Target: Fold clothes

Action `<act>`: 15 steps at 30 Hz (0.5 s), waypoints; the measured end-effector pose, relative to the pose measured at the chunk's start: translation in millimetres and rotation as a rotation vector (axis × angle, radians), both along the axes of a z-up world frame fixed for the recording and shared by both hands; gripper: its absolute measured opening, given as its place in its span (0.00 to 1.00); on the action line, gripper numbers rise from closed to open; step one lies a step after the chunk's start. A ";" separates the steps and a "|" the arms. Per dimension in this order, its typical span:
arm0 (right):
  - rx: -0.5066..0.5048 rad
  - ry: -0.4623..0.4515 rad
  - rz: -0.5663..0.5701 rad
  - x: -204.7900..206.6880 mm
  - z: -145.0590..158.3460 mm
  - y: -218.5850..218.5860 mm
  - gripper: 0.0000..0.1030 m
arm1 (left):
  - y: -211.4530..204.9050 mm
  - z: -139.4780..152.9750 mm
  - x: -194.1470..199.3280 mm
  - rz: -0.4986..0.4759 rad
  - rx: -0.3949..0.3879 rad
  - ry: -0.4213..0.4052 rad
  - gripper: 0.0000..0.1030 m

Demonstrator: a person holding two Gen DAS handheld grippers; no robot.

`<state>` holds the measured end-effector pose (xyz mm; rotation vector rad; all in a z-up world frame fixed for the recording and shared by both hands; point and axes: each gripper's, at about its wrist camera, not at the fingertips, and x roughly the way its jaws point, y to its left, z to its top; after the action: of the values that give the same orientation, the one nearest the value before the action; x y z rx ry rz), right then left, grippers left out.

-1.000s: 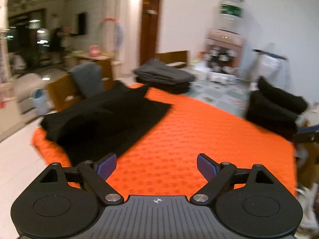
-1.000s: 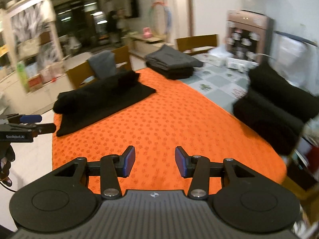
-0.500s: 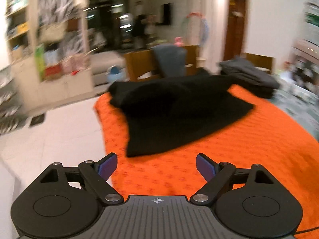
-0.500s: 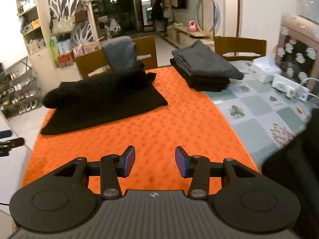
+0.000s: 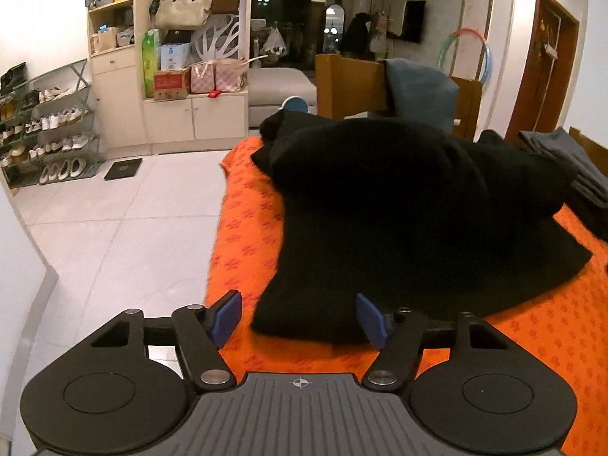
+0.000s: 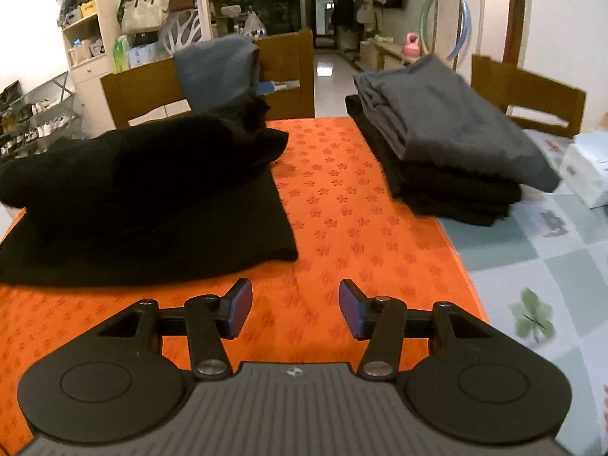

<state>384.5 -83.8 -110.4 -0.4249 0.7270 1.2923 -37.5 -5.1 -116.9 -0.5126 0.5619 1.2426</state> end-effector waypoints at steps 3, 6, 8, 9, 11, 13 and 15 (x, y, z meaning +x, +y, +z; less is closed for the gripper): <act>0.004 0.055 0.014 10.8 -11.9 22.3 0.55 | 5.1 -5.2 10.6 0.007 -0.006 0.022 0.66; 0.008 0.093 0.032 13.2 -21.2 40.8 0.55 | 6.2 -9.5 12.8 0.052 0.008 0.045 0.66; 0.016 0.085 0.051 8.9 -23.8 50.0 0.55 | 5.9 -13.2 11.6 0.072 0.002 0.038 0.66; 0.016 0.077 0.061 5.9 -23.6 53.6 0.50 | 4.7 -13.7 11.9 0.073 0.010 0.039 0.65; 0.017 0.058 0.078 1.3 -20.0 56.0 0.36 | 5.2 -13.3 13.2 0.072 0.013 0.034 0.59; 0.018 0.039 0.093 -2.8 -15.3 56.9 0.12 | 6.2 -11.5 12.6 0.079 0.020 0.039 0.36; 0.020 0.020 0.108 -7.0 -10.6 57.7 0.11 | 7.5 -6.3 8.7 0.070 0.011 -0.002 0.10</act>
<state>377.6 -26.1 -120.9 -0.4410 0.7150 1.4061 -28.8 2.4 -123.3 -0.5281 0.5393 1.3109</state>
